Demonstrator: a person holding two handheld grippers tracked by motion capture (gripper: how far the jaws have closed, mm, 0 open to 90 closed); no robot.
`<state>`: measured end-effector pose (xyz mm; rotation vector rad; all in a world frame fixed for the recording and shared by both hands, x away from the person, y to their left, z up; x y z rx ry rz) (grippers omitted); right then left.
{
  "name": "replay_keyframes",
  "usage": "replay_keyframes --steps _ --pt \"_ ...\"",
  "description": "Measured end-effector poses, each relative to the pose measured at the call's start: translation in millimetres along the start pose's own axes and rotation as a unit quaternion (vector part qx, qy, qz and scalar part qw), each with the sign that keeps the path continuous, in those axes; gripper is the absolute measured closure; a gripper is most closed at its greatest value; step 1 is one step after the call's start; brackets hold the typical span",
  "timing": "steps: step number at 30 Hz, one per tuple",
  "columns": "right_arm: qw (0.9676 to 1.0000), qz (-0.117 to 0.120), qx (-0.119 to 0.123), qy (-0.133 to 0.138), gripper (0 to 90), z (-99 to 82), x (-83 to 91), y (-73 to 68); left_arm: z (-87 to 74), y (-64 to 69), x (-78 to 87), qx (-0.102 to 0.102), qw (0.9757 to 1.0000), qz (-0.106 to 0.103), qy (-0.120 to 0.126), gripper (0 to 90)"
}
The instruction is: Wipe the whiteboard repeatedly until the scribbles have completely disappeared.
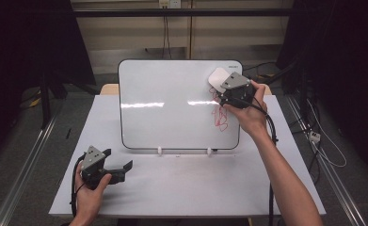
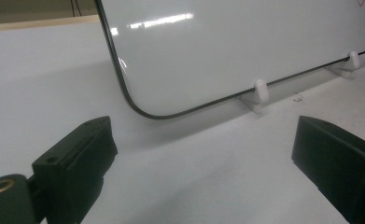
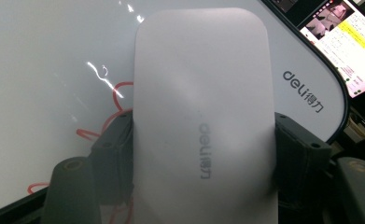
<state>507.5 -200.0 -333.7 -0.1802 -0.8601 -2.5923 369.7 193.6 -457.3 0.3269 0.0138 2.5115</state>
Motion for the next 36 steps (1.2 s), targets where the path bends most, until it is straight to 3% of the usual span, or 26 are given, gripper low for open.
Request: replay_keyframes --steps 15,24,27,36 --pt "0.9999 0.011 0.009 -0.002 31.4 -8.2 2.8 -16.4 -0.6 1.6 -1.2 -0.006 1.0 -0.002 -0.005 5.8" --pt "0.9992 0.037 0.018 -0.003 31.4 -13.4 5.4 -40.5 -0.5 3.0 -2.7 -0.004 1.0 -0.002 -0.004 5.8" --pt "0.9982 0.049 0.034 -0.007 31.4 -14.9 6.2 -54.8 -0.7 3.3 -3.4 -0.004 1.0 -0.003 -0.004 5.8" --pt "0.9983 0.047 0.033 -0.009 31.4 -12.8 6.5 -49.2 -1.2 1.7 -2.9 -0.003 1.0 -0.001 -0.004 5.8"
Point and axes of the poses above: each handheld gripper's, and its own axes: x roughly backward along the jaws, z roughly out of its top, y roughly to its right, the point moved 6 cm from there along -x, roughly forward along the jaws, and after that the axes turned 13 degrees about y, right-handed, at the moved point
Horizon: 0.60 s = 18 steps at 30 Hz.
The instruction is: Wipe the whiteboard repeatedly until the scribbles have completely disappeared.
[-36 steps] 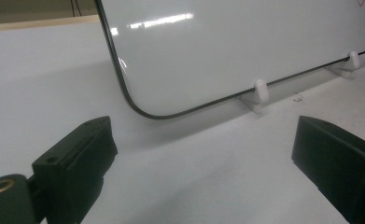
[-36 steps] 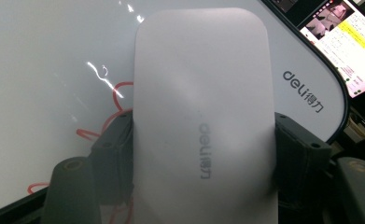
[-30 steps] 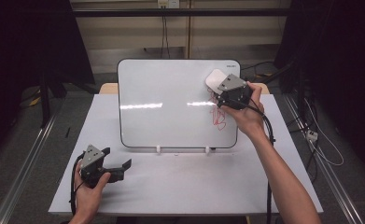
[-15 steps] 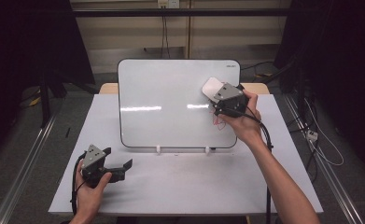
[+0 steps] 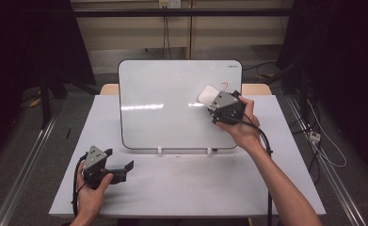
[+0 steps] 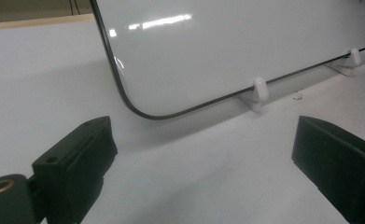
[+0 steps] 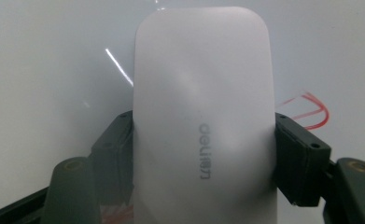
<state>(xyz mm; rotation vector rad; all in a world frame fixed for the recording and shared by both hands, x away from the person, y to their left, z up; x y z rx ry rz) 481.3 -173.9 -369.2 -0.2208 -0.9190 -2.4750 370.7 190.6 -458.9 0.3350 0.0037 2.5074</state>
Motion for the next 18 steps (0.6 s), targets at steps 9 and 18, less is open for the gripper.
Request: replay_keyframes --steps 9,18 --pt "0.999 -0.035 -0.028 -0.005 31.4 2.5 1.1 30.5 0.6 -2.3 3.1 -0.002 1.0 0.002 0.001 5.8" --pt "0.9969 -0.06 -0.049 -0.009 31.4 8.3 0.1 55.9 0.4 -1.7 2.7 -0.001 1.0 0.001 0.001 5.8"
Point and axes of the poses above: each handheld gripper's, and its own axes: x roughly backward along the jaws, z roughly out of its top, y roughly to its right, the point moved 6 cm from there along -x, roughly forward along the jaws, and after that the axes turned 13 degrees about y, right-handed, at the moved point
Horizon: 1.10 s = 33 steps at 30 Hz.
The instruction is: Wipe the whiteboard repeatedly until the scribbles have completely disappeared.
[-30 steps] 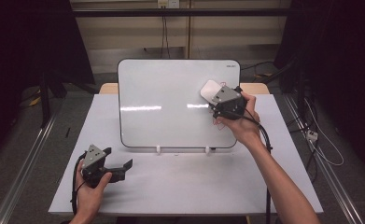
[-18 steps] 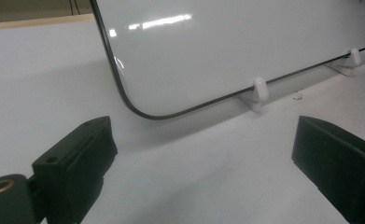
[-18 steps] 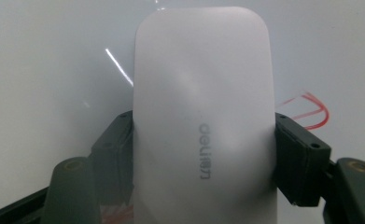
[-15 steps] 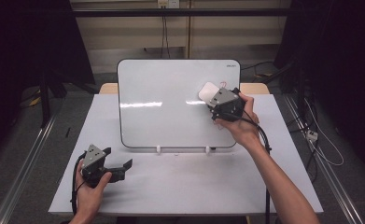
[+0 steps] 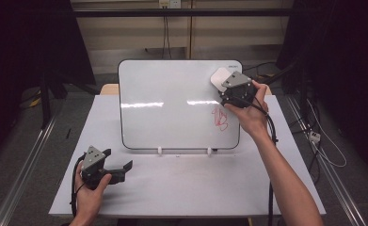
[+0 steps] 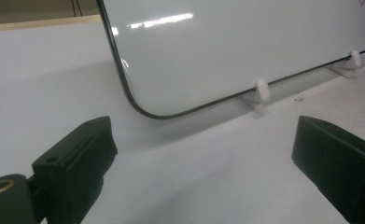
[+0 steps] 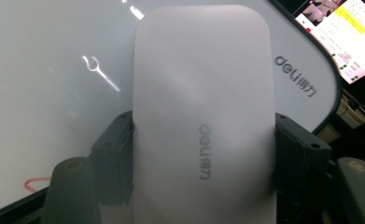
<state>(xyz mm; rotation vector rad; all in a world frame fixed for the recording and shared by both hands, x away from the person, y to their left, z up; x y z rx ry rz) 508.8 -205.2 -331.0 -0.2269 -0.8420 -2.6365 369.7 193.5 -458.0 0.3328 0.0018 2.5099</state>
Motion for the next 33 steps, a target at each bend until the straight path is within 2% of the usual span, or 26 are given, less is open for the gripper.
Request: replay_keyframes --steps 3,8,9,22,33 --pt "1.0 -0.005 -0.002 0.0 31.4 2.7 -2.1 2.7 -0.1 0.0 -0.3 0.0 1.0 0.0 0.0 5.8" --pt "1.0 -0.007 -0.004 0.003 31.4 0.0 0.8 0.5 -0.2 0.2 -0.5 0.001 1.0 0.001 0.0 5.8" --pt "1.0 -0.004 0.002 0.001 31.4 -0.7 1.7 -1.5 -0.2 0.3 -0.7 0.0 1.0 0.0 -0.001 5.8" --pt "0.9996 0.018 0.023 0.001 31.4 -16.1 8.6 -35.6 0.2 3.1 -2.7 -0.001 1.0 -0.002 0.0 5.8" --pt "0.9979 0.052 0.037 0.001 31.4 -25.8 14.1 -70.5 0.3 2.5 -2.3 -0.001 1.0 -0.001 0.0 5.8"
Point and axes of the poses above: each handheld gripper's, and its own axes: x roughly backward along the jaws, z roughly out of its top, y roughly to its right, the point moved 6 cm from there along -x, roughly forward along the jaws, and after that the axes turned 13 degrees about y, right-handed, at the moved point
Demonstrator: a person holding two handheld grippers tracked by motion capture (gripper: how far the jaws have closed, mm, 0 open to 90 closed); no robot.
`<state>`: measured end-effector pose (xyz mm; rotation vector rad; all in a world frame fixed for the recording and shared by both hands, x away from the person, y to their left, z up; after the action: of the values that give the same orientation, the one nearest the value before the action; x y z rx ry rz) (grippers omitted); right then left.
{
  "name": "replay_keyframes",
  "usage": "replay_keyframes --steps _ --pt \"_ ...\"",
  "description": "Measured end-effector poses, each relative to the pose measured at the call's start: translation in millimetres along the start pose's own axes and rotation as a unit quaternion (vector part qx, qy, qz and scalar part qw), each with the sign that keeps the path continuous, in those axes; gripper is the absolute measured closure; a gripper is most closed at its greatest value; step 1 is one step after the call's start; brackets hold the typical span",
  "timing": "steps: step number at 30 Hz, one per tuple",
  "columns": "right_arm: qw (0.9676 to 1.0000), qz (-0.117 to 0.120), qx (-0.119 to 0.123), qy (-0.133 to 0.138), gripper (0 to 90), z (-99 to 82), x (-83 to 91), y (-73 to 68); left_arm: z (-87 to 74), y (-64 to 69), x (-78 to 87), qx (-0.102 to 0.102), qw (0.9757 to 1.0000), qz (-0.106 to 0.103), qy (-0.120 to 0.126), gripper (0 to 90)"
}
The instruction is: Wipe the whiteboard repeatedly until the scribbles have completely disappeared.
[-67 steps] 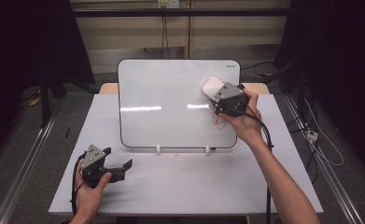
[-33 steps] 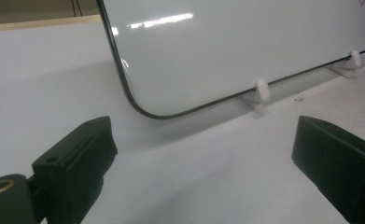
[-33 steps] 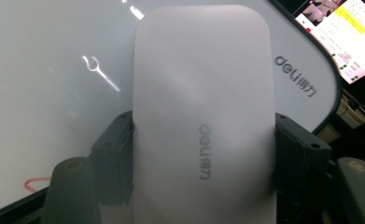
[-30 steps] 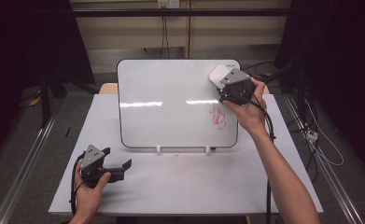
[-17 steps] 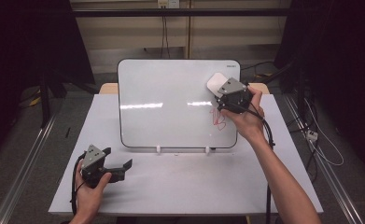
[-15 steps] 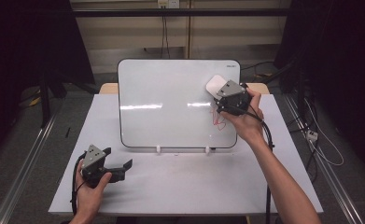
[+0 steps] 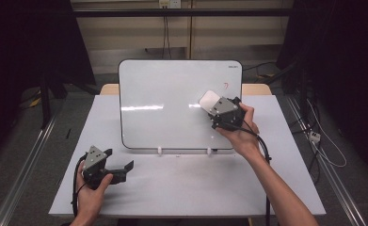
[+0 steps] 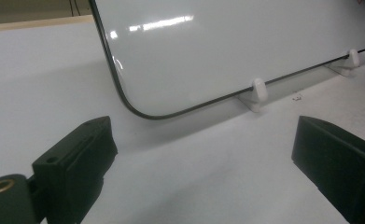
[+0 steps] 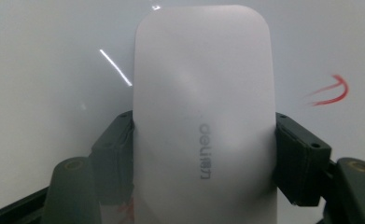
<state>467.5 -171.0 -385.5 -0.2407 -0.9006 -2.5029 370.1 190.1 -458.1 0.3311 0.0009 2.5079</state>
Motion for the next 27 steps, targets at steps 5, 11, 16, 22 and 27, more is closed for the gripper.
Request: replay_keyframes --steps 5,11,16,22,27 --pt "0.9999 0.012 0.007 -0.003 31.4 -1.9 0.9 -12.4 0.2 0.6 -0.4 0.0 1.0 -0.001 0.001 5.8" --pt "0.9998 0.016 0.01 -0.002 31.5 -2.3 1.5 -13.6 -0.4 0.3 -1.0 0.001 1.0 -0.001 -0.001 5.8" --pt "0.9999 0.012 0.006 -0.002 31.5 -2.3 2.1 -6.9 -0.5 -0.7 0.0 0.001 1.0 0.0 -0.001 5.8" --pt "0.9999 -0.004 -0.012 -0.004 31.4 -0.9 1.6 11.4 0.0 -2.0 1.7 0.0 1.0 0.002 -0.001 5.8" --pt "0.9996 -0.018 -0.019 -0.005 31.4 5.5 -1.0 25.7 0.0 -1.9 1.4 -0.001 1.0 0.001 -0.001 5.8"
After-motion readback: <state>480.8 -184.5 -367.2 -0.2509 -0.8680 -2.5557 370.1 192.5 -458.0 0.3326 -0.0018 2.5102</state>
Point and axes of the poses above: each handheld gripper's, and its own axes: x roughly backward along the jaws, z roughly out of its top, y roughly to its right, the point moved 6 cm from there along -x, roughly forward along the jaws, and after that the axes turned 13 degrees about y, right-handed, at the moved point
